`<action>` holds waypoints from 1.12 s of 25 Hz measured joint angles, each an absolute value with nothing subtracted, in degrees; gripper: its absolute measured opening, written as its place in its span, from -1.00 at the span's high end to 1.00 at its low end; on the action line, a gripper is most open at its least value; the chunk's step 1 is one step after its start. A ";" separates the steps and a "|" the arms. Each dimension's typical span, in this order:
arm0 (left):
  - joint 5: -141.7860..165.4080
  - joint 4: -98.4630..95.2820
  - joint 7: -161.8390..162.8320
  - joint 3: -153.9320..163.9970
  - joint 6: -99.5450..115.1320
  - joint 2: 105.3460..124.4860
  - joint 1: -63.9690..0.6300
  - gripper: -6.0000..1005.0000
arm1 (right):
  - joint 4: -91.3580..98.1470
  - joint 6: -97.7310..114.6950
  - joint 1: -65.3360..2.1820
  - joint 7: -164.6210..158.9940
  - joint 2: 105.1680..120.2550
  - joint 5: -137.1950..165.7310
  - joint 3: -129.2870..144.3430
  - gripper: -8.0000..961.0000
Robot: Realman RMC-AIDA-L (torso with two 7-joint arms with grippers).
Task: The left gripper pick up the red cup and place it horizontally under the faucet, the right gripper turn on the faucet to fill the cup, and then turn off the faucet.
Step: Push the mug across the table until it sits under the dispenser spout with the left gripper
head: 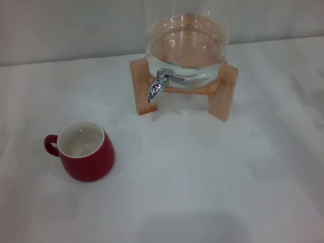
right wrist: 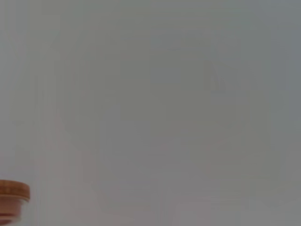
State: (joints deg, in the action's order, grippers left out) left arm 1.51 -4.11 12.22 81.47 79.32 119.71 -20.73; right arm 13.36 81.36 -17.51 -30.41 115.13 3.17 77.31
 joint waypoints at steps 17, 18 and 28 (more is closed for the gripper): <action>10.51 -1.49 10.99 81.47 78.09 120.08 -19.74 -0.73 | 12.67 81.74 -16.50 -30.39 115.04 3.25 79.68 -0.81; 10.68 -1.36 10.95 81.47 78.00 120.10 -19.60 -0.73 | 12.66 81.77 -16.48 -30.38 115.04 3.25 79.86 -0.81; 12.40 -0.27 10.74 81.47 77.85 120.30 -18.60 -0.73 | 12.65 81.85 -16.43 -30.01 115.05 3.26 80.92 -0.81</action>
